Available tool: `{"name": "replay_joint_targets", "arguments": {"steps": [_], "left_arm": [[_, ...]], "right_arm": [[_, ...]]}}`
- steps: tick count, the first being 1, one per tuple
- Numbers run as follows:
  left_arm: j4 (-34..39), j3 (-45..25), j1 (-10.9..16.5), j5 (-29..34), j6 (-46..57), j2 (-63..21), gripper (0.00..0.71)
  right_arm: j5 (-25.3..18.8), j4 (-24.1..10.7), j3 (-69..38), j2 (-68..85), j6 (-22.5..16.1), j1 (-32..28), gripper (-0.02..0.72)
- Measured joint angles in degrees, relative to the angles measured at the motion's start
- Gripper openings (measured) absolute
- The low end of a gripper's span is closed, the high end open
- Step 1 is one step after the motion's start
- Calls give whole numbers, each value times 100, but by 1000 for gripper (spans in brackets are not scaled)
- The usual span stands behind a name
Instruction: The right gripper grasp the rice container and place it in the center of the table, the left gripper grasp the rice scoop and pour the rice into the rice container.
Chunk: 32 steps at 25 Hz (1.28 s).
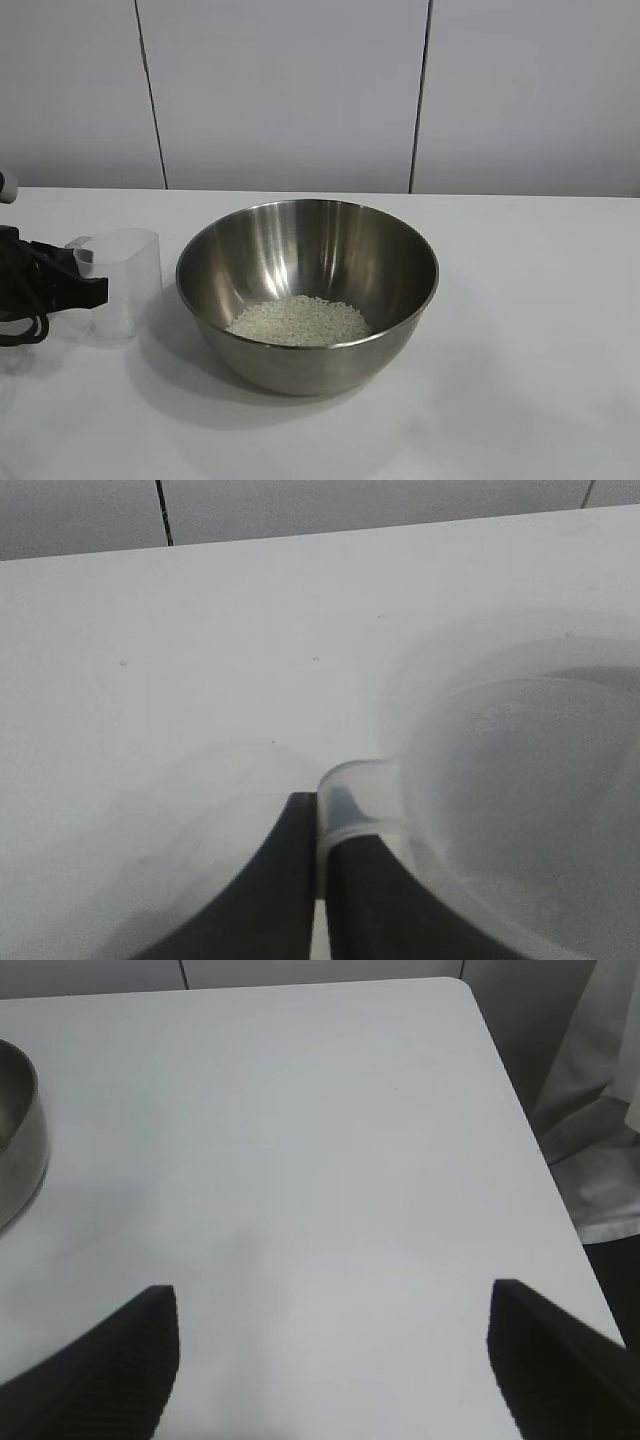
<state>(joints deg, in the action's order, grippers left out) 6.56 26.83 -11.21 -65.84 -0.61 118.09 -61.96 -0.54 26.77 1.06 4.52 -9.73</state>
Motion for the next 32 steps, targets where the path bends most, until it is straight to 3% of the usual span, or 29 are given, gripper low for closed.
{"name": "replay_joint_targets", "arguments": {"steps": [3,6,15,22,24,27,32], "left_arm": [[0,-11,0,-18,-14,0,396],[-6,-182,0,-22,-234,0,445],[-86,-997,0,-17,-1015,-128,481],[-594,-1284,0,248,-1702,-1330,523],[-656,-1127,0,992,-1734,-1863,524],[-600,-590,0,2836,-1640,-2831,525],[-533,1277,30,7092,-1512,-3756,526]], "right_arm": [[0,0,0,0,0,0,578],[0,0,0,0,0,0,578],[0,0,0,0,0,0,578],[0,0,0,0,0,0,578],[0,0,0,0,0,0,578],[0,0,0,0,0,0,578],[0,0,0,0,0,0,578]]}}
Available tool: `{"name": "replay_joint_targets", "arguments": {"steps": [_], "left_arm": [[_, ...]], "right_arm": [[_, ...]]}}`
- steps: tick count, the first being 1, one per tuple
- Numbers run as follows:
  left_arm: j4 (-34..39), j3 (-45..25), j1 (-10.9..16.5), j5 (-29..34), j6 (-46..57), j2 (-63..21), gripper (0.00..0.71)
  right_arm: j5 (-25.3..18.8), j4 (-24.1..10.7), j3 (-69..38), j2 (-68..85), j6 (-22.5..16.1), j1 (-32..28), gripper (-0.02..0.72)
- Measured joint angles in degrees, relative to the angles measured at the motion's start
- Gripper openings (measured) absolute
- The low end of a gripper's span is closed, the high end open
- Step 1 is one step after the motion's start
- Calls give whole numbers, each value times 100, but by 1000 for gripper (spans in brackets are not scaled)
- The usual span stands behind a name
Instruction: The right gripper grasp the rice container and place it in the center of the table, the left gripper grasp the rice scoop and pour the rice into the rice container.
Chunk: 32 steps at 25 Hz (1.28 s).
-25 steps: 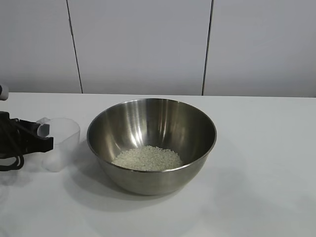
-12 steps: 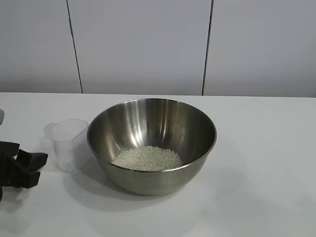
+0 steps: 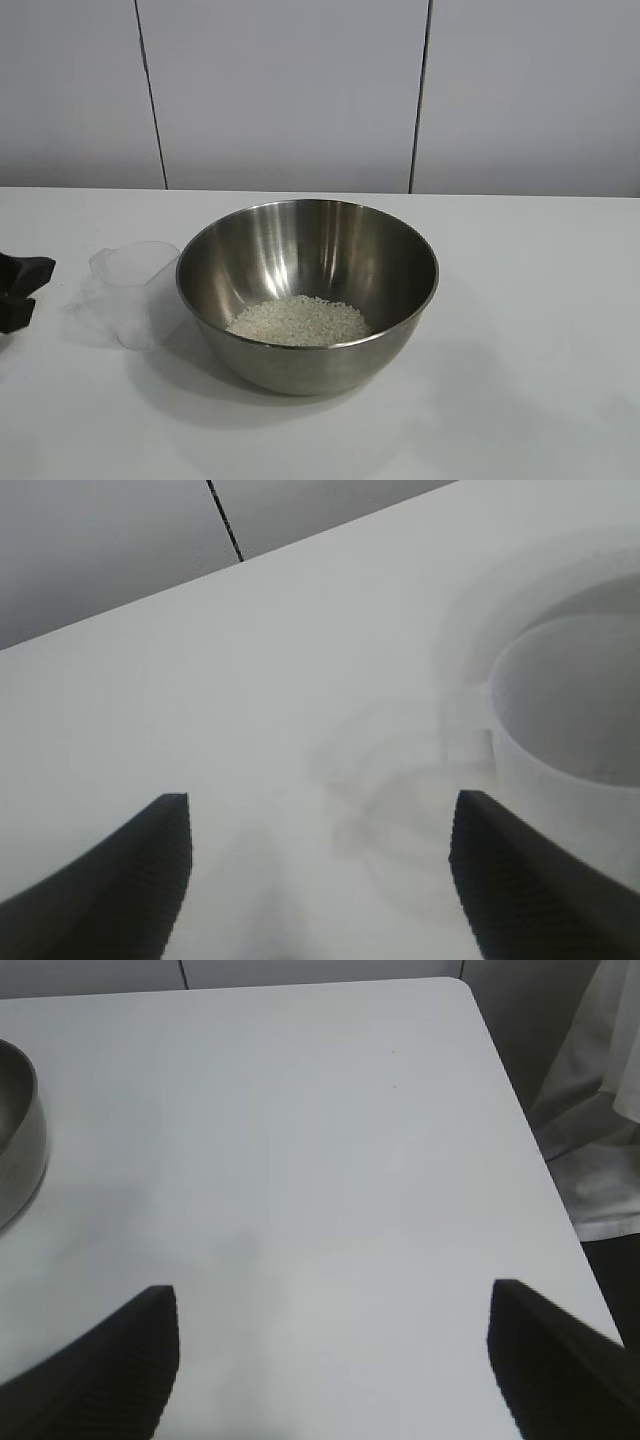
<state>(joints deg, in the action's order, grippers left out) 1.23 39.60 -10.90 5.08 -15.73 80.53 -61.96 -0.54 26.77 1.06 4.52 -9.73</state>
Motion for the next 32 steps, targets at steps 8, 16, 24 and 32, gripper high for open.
{"name": "replay_joint_targets", "arguments": {"steps": [8,16,24,32], "left_arm": [[-1315,2315,1521,3081,-429,-39,541],[-2541,2779,3559,4276,-1108,-440,569],[-3149,2790,3070,4405,-1510,-2479,597],[-2974,2551,2616,4763,-1117,-4097,597]], "right_arm": [[0,0,0,0,0,0,578],[0,0,0,0,0,0,578],[1,-2,0,0,0,0,578],[1,3,0,-10,0,0,578]]}}
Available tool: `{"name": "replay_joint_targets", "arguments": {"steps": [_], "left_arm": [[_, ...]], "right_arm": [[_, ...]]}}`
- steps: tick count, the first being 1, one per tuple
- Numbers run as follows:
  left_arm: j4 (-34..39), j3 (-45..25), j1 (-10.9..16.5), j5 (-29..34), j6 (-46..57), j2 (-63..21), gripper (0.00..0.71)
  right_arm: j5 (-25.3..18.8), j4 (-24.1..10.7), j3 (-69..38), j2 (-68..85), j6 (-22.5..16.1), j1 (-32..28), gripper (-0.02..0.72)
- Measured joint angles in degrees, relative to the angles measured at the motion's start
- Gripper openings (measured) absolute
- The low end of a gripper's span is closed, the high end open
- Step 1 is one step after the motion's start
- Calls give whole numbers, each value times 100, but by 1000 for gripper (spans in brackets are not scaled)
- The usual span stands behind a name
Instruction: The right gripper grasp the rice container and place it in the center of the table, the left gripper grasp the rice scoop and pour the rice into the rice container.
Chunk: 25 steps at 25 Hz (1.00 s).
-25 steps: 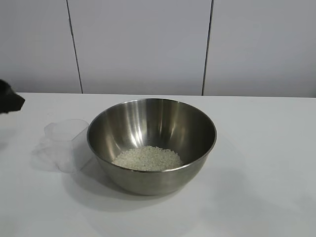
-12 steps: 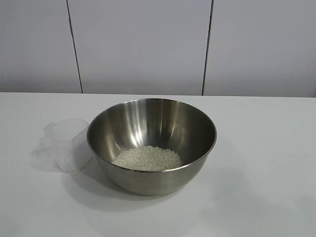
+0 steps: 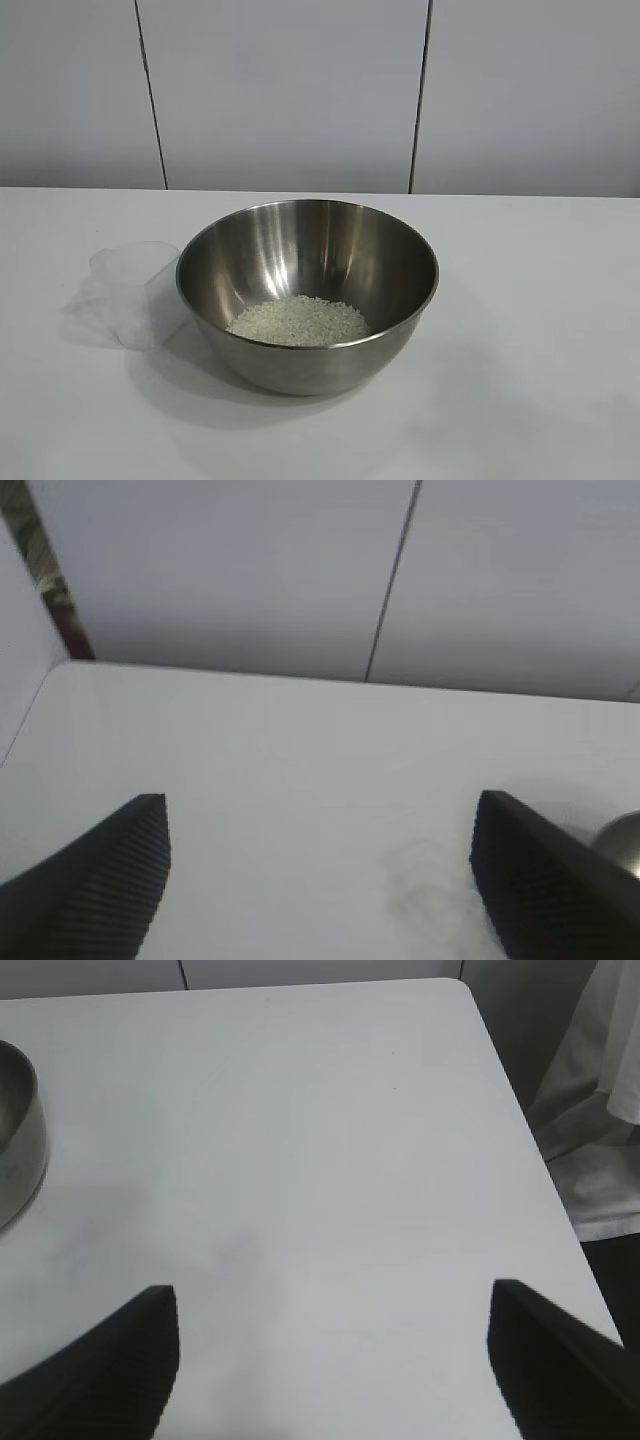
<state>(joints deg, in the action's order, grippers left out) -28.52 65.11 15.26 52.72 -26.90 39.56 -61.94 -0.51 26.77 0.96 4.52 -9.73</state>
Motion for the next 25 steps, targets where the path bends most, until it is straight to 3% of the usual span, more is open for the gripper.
{"name": "replay_joint_targets", "arguments": {"steps": [3,7,10,18,25], "left_arm": [[37,-201,-120,-31,120,-583,598],[316,-664,-605,-370,638,-1563,602],[843,-922,-889,-270,1306,-2201,601],[2272,-1241,-959,1428,2066,-3722,602],[2766,-2093,-1120,1802,2624,-4060,602]], "right_arm": [[0,4,0,0,0,0,578],[0,4,0,0,0,0,578],[0,4,0,0,0,0,578],[0,6,0,0,0,0,578],[0,6,0,-10,0,0,578]]}}
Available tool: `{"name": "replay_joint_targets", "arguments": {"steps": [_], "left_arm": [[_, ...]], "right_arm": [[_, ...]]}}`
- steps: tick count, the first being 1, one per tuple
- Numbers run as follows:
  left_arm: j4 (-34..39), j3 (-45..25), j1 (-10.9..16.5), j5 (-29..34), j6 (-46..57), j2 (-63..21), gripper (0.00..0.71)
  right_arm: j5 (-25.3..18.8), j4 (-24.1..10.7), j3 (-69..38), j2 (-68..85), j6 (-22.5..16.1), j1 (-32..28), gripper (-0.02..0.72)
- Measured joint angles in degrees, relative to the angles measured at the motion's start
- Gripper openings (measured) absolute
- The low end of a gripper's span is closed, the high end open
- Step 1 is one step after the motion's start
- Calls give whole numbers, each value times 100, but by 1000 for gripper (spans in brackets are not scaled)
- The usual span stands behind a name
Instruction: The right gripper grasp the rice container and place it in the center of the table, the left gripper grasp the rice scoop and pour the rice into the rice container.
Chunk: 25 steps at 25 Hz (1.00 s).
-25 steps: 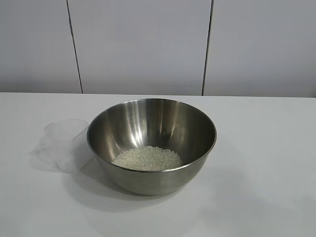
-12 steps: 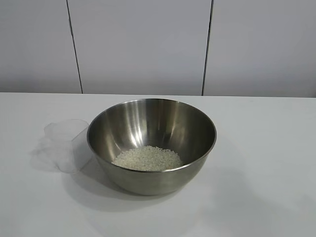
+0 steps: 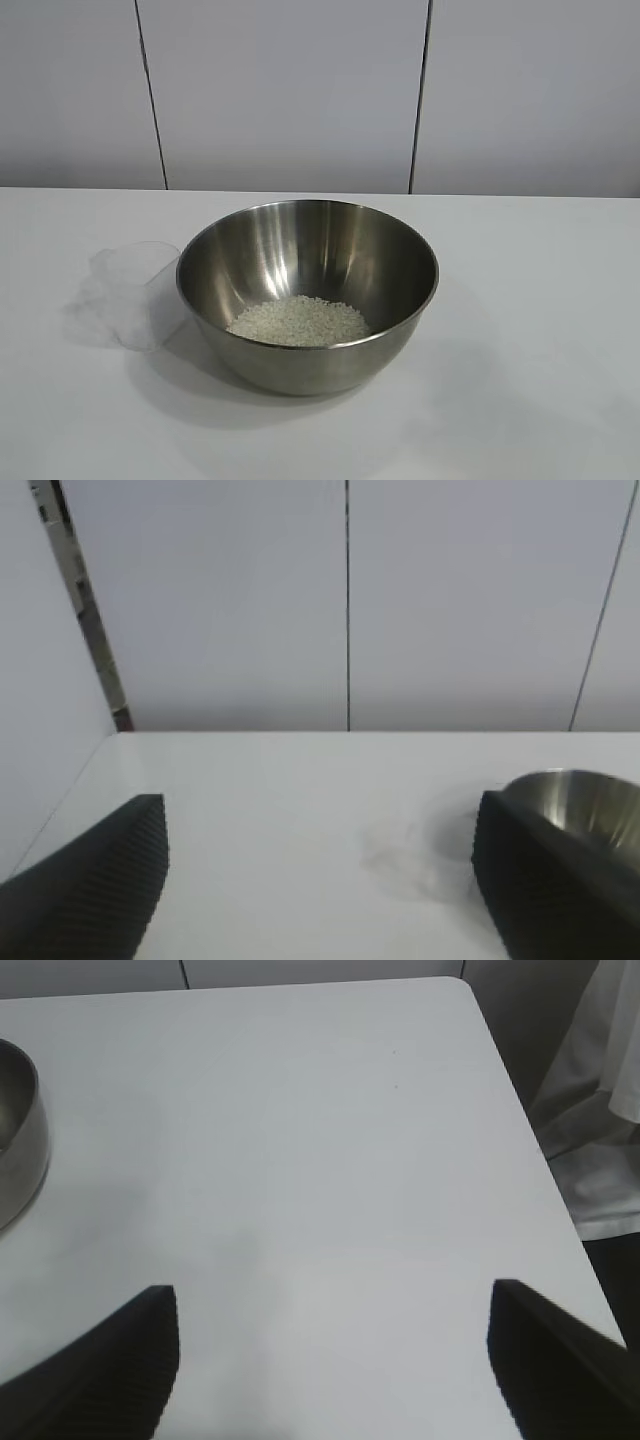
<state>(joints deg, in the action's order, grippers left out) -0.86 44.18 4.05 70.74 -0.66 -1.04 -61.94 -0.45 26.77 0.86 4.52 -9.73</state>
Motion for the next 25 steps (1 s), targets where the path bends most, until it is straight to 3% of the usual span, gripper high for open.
{"name": "replay_joint_targets", "arguments": {"steps": [3,12,25], "left_arm": [[204,-417,-127,0,66,0,602],[136,-1410,-132,-171,66,0,602],[135,-1663,-132,-568,66,5,602]], "right_arm": [[0,4,0,-7,0,0,578],[0,4,0,-7,0,0,578],[7,4,0,-7,0,0,578]]}}
